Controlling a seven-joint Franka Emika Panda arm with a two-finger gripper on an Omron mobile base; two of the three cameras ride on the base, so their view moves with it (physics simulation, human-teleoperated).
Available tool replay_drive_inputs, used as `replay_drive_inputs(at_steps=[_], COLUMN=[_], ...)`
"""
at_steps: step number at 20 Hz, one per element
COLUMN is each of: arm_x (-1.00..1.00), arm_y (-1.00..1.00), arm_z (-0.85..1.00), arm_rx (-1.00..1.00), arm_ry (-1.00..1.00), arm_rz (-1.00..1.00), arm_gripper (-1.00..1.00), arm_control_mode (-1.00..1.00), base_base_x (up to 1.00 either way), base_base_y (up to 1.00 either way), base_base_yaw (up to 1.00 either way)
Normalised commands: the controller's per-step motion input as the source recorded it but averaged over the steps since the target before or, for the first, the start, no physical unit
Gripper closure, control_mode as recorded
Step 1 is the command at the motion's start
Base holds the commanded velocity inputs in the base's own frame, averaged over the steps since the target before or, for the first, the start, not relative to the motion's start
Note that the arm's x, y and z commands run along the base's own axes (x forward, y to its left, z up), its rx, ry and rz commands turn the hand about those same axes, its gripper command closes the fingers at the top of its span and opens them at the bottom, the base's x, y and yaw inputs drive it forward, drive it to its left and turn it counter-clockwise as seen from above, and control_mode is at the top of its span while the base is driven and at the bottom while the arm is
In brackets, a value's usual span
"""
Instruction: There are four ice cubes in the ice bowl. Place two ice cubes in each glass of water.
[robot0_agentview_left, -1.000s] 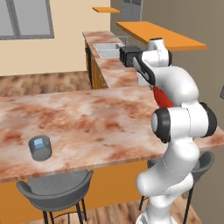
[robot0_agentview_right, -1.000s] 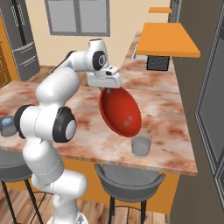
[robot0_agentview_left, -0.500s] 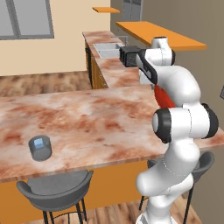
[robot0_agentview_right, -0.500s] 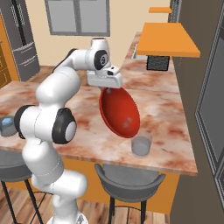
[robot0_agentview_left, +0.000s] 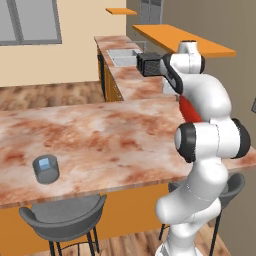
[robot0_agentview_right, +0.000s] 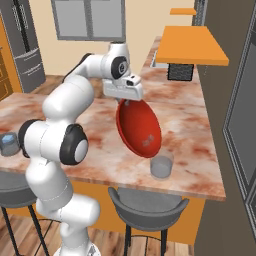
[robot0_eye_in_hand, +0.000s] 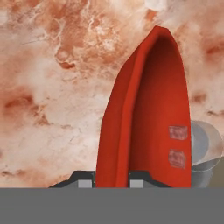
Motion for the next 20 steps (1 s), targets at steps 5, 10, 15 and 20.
replay_drive_inputs(at_steps=[5,10,15,20], arm_x=[0.0,0.0,0.0,0.0], arm_y=[-0.13,-0.09,-0.13,-0.15], arm_z=[0.1,0.0,0.0,0.0], arm_rx=[0.03,0.05,0.05,0.05], arm_ry=[0.0,0.0,0.0,0.0], arm_rz=[0.0,0.0,0.0,0.01], arm_gripper=[1.0,1.0,1.0,1.0], arm_control_mode=[-1.0,-1.0,-1.0,-1.0], base_base_x=[0.0,0.0,0.0,0.0], base_base_y=[0.0,0.0,0.0,0.0], base_base_yaw=[0.0,0.0,0.0,0.0])
